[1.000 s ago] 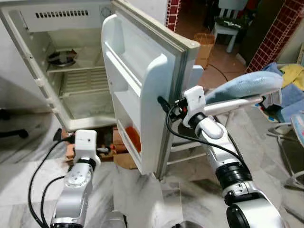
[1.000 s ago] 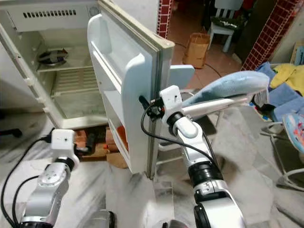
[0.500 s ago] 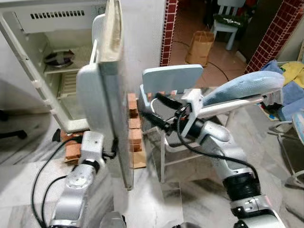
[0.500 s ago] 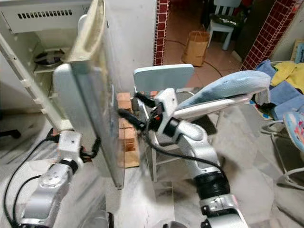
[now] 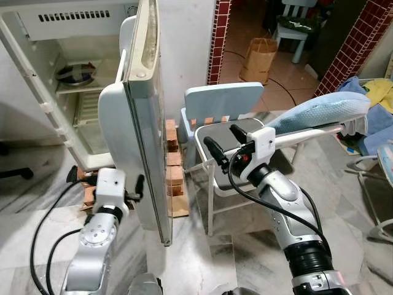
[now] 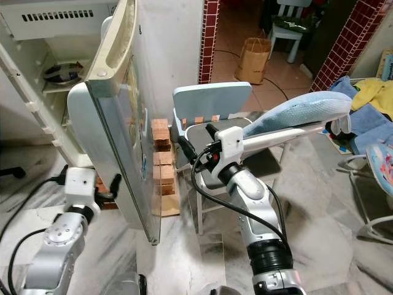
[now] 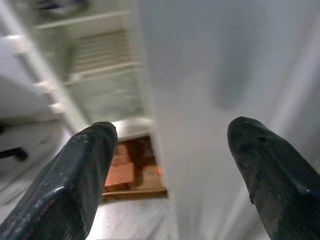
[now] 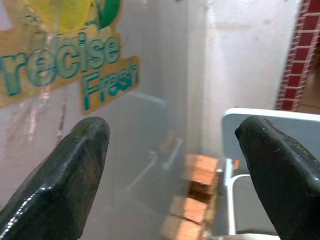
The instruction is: Restocking fridge
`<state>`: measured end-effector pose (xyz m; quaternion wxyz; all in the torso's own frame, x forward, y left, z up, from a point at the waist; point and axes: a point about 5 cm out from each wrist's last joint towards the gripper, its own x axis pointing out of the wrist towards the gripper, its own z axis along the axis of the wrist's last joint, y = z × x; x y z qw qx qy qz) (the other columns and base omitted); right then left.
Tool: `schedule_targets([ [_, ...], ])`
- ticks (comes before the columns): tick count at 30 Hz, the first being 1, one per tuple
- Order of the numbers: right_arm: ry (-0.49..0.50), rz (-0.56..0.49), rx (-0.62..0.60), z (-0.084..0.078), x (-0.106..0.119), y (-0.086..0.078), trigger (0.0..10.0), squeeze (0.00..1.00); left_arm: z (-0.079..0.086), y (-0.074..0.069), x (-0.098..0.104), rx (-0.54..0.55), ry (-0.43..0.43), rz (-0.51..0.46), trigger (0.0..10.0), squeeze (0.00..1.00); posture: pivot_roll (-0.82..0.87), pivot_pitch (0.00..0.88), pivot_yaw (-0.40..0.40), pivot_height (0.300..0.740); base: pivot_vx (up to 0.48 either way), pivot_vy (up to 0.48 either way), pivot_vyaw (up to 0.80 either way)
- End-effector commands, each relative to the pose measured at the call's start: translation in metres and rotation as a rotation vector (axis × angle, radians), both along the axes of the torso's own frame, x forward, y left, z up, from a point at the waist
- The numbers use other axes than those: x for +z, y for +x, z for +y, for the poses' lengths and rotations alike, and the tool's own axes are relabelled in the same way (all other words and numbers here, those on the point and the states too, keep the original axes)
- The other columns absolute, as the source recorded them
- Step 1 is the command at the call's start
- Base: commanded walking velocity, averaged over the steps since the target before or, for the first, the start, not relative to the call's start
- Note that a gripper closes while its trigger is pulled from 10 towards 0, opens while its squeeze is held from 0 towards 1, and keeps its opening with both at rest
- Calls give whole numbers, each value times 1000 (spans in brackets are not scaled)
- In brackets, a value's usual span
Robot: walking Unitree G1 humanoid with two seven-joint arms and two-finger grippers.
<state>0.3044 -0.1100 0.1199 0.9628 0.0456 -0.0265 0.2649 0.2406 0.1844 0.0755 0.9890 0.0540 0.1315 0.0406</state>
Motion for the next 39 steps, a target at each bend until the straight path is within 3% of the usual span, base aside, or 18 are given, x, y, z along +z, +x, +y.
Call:
schedule_targets([
  [1,-10,-21,-40,1,5,6,10000,0,9,1,6,81,-2,-29,10000,0,74,0,-52,740,0,0,0],
  [5,-33,-27,-89,0,8,15,10000,0,19,-3,3,177,-54,-5,10000,0,82,1,-57,740,0,0,0],
  [6,-43,-12,-137,2,11,26,10000,0,29,-16,-5,282,-127,61,10000,0,88,2,-60,740,0,0,0],
  [9,-48,1,-154,4,12,30,10000,0,32,-24,-9,312,-134,94,10000,0,103,5,-63,740,0,0,0],
  [14,-28,19,-181,36,23,46,10000,0,48,-44,-24,408,-142,214,10000,0,125,4,-68,740,0,0,0],
  [18,43,23,-45,85,39,46,10000,0,47,-43,-23,413,-149,216,10000,0,149,3,-77,740,0,0,0],
  [21,167,43,175,124,55,33,10000,0,43,-43,-20,387,-128,206,10000,0,156,4,-79,740,0,0,0],
  [22,195,11,319,143,64,20,10000,0,43,-43,-19,388,-127,209,10000,0,162,2,-85,740,0,0,0],
  [24,184,-24,400,151,67,11,10000,0,43,-43,-19,395,-134,214,10000,0,165,1,-88,740,0,0,0],
  [26,161,-32,399,151,63,10,10000,0,44,-43,-19,398,-139,215,10000,0,164,0,-89,740,0,0,0],
  [28,98,-9,275,130,46,21,10000,0,43,-43,-19,396,-139,217,10000,0,159,0,-88,740,0,0,0],
  [30,92,-5,258,127,43,22,10000,0,43,-43,-19,395,-139,217,10000,0,159,0,-88,740,0,0,0],
  [31,116,30,198,108,37,27,10000,0,42,-43,-19,390,-140,220,10000,0,146,0,-79,740,0,0,0],
  [35,67,27,60,76,26,34,10000,0,41,-42,-19,376,-137,227,10000,0,134,2,-71,740,0,0,0],
  [36,67,27,60,76,26,34,10000,0,41,-42,-19,376,-137,227,10000,0,134,2,-71,740,0,0,0],
  [37,8,3,-83,48,19,39,10000,0,40,-41,-20,355,-124,233,10000,0,124,4,-64,740,0,0,0],
  [38,8,3,-83,48,19,39,10000,0,40,-41,-20,355,-124,233,10000,0,124,4,-64,740,0,0,0],
  [39,-40,-18,-193,23,14,39,10000,0,38,-39,-18,324,-100,230,10000,0,122,3,-64,740,0,0,0],
])
